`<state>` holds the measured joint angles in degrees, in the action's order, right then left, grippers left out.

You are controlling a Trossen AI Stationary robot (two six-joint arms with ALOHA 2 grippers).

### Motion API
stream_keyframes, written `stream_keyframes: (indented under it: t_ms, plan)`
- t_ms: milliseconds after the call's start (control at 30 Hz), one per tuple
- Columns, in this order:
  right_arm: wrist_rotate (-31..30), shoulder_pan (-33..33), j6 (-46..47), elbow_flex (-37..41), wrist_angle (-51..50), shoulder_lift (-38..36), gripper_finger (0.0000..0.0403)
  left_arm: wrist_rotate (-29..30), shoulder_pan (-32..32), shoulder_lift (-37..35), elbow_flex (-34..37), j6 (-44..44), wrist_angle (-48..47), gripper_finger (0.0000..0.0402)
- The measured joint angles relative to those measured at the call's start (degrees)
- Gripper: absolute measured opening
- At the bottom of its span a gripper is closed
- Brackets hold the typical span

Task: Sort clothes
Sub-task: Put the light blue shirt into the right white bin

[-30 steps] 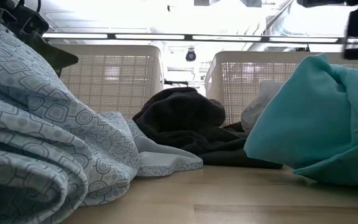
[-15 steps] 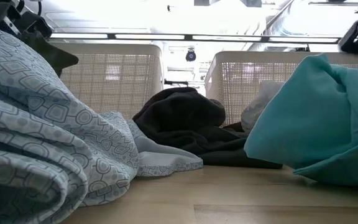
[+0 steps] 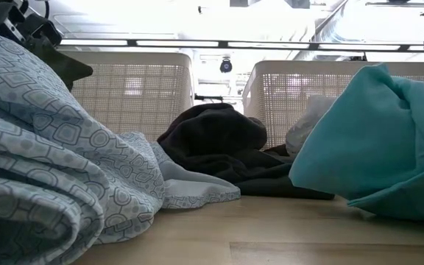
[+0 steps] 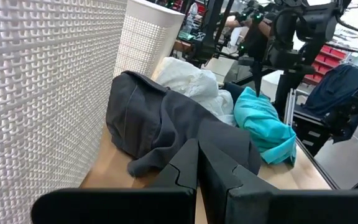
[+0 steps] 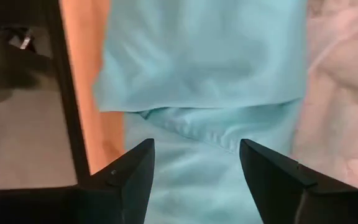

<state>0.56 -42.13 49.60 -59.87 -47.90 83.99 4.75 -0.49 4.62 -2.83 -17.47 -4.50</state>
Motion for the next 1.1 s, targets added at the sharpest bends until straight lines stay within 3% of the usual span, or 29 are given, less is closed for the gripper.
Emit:
stream_keyframes:
  t_ms: [233, 467, 600, 767, 900, 967, 1100]
  plan:
    - [-0.40, -0.04, 0.87, 0.03, 3.02, 5.71, 0.0283, -0.02, 0.00, 0.00, 0.00, 0.04, -0.06, 0.0000]
    - [1.30, 0.11, -0.68, -0.38, 3.73, 18.70, 0.0278, -0.17, 0.00, 0.00, 0.00, -1.86, -0.01, 0.0000]
    - [2.24, 0.56, -0.14, -0.82, 4.72, 22.35, 0.0233, -0.31, -0.04, -0.02, 0.00, -3.45, 0.12, 0.0000]
    - [1.73, 1.60, 0.47, -0.82, 5.29, 22.35, 0.0116, -0.18, -0.04, -0.02, 0.00, -3.45, 0.49, 0.0000]
    - [3.28, 4.42, 8.67, -1.24, 5.55, 20.15, 0.0028, -0.16, -0.04, -0.01, 0.00, -3.45, 0.49, 0.0000]
    - [1.40, 5.80, 9.74, -2.64, 5.90, 17.58, 0.0012, -0.16, -0.04, 0.00, 0.00, -3.45, 0.49, 0.0000]
    - [1.27, 8.41, 8.68, -7.76, 5.78, 10.27, 0.0017, -0.17, -0.04, -0.02, 0.00, -4.88, 0.69, 0.0000]
